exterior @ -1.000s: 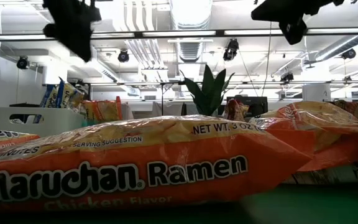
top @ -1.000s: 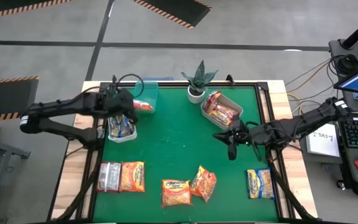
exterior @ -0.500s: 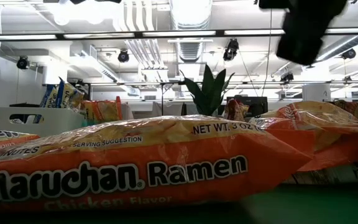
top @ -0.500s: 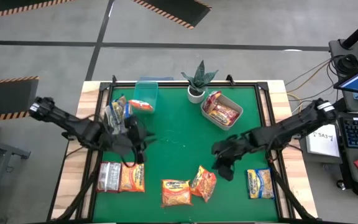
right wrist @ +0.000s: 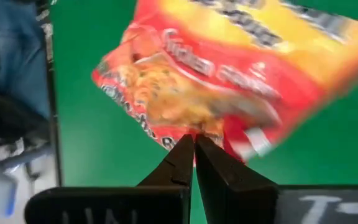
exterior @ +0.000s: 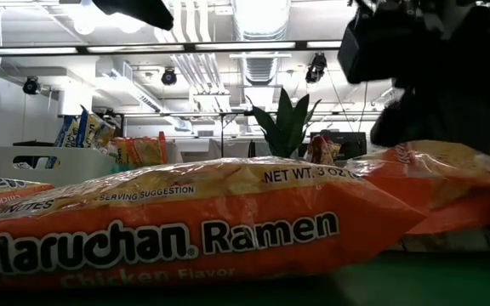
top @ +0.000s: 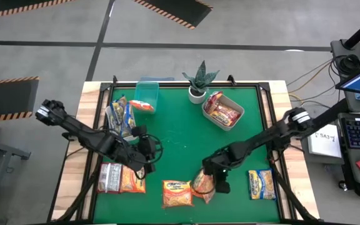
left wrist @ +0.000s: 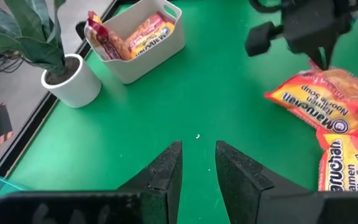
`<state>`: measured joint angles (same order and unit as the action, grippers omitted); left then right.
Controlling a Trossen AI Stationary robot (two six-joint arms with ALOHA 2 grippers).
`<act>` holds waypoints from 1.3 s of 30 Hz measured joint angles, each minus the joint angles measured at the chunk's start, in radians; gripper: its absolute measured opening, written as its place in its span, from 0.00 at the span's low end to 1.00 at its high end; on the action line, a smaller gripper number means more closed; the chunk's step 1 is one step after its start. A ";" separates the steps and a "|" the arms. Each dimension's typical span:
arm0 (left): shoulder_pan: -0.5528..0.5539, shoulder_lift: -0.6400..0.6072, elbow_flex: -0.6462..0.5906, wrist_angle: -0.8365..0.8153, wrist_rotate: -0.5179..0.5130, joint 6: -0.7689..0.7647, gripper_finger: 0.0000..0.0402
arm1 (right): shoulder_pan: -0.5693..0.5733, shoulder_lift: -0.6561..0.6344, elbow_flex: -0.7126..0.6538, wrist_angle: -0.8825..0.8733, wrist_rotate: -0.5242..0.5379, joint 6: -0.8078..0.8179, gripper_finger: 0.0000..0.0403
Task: Sort Maruchan noodles
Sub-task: Put the orange noodle pack into the green bin
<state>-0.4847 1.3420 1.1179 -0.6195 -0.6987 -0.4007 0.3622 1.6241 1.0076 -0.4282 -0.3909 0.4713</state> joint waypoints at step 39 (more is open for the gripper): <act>0.039 0.152 0.000 0.080 -0.091 0.051 0.20 | -0.197 0.117 -0.001 0.526 0.128 -0.221 0.02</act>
<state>-0.4461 1.4936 1.1179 -0.5396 -0.7895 -0.3492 0.1652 1.7415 1.0069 0.0974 -0.2632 0.2499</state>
